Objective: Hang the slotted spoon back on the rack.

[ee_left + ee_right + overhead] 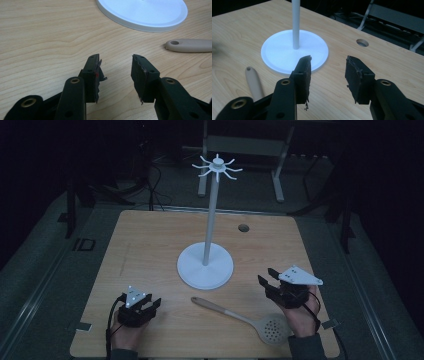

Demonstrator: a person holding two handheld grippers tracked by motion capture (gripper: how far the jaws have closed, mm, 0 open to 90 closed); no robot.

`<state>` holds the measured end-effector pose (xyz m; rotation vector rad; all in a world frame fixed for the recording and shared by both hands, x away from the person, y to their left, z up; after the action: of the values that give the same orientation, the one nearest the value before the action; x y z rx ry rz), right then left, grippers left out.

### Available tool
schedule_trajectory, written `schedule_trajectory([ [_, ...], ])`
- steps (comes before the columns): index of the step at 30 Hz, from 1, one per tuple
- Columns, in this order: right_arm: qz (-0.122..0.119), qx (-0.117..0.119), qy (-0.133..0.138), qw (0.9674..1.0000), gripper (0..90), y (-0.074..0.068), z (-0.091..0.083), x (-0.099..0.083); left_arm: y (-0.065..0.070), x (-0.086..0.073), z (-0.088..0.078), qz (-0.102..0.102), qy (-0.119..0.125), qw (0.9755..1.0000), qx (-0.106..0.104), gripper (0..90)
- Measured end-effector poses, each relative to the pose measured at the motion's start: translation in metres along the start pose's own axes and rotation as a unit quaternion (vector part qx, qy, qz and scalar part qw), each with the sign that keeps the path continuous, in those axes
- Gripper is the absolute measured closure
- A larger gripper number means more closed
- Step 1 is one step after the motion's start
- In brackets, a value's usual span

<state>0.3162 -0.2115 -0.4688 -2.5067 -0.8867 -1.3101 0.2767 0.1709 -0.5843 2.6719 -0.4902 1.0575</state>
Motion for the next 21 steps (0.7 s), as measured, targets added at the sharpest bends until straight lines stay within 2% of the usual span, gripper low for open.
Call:
schedule_trajectory([
  [6,-0.019,0.012,-0.021,0.9995,55.7,-0.01,0.005,0.005,-0.008,-0.002,0.002,-0.011,0.007,0.9998,0.014,57.5],
  [13,-0.048,0.017,-0.039,0.9979,55.1,-0.023,0.011,0.017,-0.009,-0.002,-0.006,-0.013,0.021,0.9996,0.014,56.7],
  [21,-0.074,0.05,-0.072,0.9934,56.3,-0.038,0.019,0.03,-0.01,-0.002,-0.01,-0.018,0.028,0.9993,0.016,56.4],
])
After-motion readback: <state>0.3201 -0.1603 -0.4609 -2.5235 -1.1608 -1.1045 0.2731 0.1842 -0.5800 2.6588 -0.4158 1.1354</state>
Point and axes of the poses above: each handheld gripper's, and its own axes: z roughly forward along the jaws, x roughly out of its top, y roughly to its right, the point moved 6 cm from there along z, roughly forward along the jaws, and after that the axes turned 8 degrees about -y, right-handed, at the moved point
